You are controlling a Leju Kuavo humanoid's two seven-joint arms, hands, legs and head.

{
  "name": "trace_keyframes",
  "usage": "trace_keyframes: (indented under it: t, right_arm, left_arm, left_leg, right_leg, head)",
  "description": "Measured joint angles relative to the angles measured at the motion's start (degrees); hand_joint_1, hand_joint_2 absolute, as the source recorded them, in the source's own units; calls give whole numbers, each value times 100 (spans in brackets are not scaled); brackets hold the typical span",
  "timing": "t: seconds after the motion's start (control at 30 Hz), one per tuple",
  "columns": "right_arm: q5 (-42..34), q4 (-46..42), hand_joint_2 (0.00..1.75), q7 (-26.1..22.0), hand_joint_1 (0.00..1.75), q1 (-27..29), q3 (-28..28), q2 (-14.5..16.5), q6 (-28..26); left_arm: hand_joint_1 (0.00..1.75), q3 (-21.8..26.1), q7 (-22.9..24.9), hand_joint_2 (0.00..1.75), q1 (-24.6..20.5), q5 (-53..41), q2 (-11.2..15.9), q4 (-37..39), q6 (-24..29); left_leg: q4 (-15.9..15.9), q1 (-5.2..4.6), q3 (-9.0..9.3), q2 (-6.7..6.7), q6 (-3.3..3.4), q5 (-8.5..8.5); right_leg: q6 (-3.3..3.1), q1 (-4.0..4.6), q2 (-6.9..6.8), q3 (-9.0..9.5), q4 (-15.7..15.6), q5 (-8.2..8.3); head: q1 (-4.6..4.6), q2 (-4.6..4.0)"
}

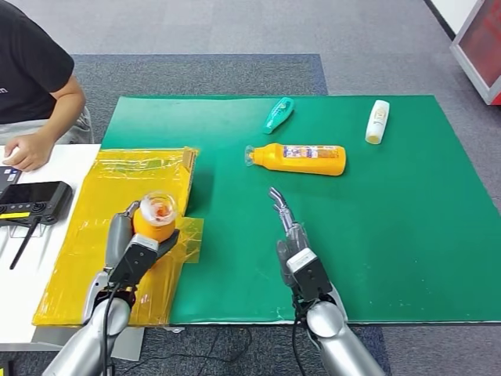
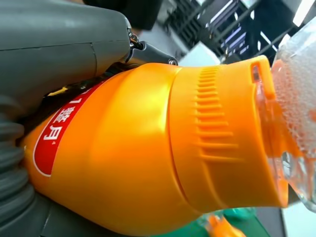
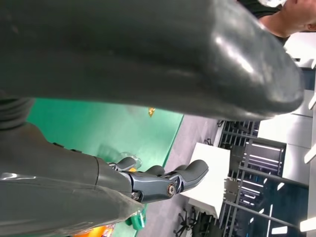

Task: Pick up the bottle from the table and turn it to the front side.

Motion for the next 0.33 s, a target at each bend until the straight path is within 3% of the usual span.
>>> trace_keyframes:
  t: [0.33]
  right_arm:
    - [68, 0, 0, -2, 0, 44, -37, 55, 78]
  left_arm:
    - [175, 139, 93, 175, -2, -595, 72, 140, 170]
  left_leg:
    - [0, 0, 5, 0, -3, 5]
  right_leg:
    - [-2, 0, 0, 7, 0, 3]
  head:
    - [1, 0]
